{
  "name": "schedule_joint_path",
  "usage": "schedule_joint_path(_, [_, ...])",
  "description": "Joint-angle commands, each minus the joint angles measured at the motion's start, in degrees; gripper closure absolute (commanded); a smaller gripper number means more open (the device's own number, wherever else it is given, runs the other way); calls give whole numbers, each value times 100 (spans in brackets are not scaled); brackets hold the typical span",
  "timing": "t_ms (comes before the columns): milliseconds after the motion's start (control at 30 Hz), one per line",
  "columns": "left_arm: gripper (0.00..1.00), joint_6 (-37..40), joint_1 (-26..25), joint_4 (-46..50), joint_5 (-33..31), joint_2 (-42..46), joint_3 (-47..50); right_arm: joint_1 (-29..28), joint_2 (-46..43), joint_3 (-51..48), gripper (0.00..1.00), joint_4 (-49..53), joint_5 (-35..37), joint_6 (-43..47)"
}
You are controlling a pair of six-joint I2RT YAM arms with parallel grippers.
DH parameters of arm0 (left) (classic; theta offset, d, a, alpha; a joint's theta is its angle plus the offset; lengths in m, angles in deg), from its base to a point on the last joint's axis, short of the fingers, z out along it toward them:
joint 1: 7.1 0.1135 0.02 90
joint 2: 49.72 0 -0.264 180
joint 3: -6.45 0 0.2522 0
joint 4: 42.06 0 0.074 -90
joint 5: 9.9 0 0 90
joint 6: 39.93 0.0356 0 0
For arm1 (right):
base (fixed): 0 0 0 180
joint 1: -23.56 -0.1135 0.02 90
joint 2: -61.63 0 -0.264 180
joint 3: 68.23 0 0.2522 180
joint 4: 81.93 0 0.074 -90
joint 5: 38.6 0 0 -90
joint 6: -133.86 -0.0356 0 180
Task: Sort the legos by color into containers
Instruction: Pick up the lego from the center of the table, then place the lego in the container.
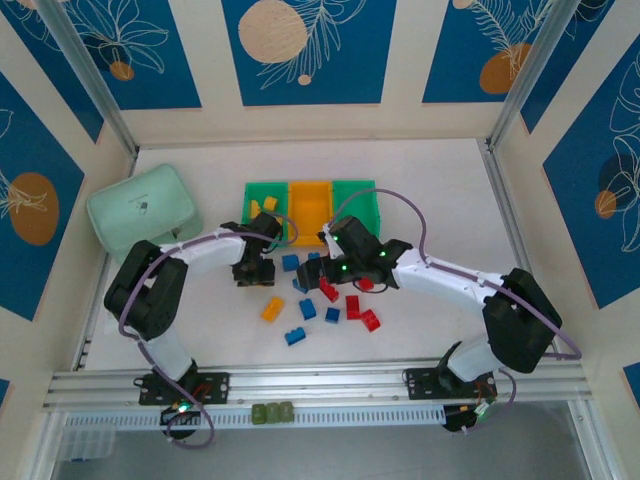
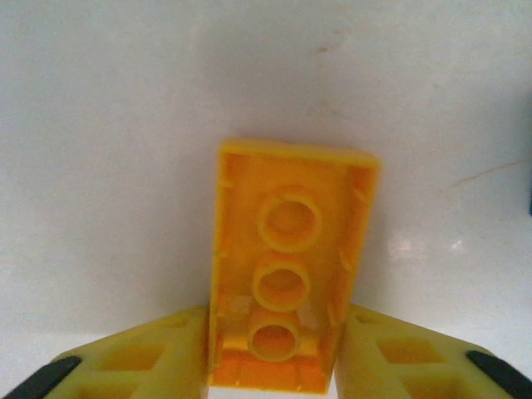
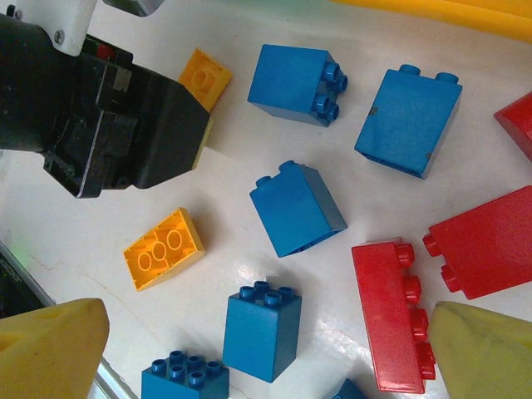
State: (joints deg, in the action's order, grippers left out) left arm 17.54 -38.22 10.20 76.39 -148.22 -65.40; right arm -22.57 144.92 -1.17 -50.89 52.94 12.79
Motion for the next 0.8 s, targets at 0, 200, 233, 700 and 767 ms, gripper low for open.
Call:
schedule_joint_path(0, [63, 57, 53, -32, -107, 32, -20, -19, 67, 194, 1, 92, 48, 71])
schedule_joint_path(200, [68, 39, 53, 92, -111, 401, 60, 6, 109, 316, 1, 118, 30, 111])
schedule_joint_path(233, [68, 38, 53, 133, -113, 478, 48, 16, 109, 337, 1, 133, 17, 119])
schedule_joint_path(700, [68, 468, 325, 863, -358, 819, -1438, 345, 88, 924, 1, 267, -104, 109])
schedule_joint_path(767, [68, 552, 431, 842, -424, 550, -1815, 389, 148, 1026, 1, 264, -98, 148])
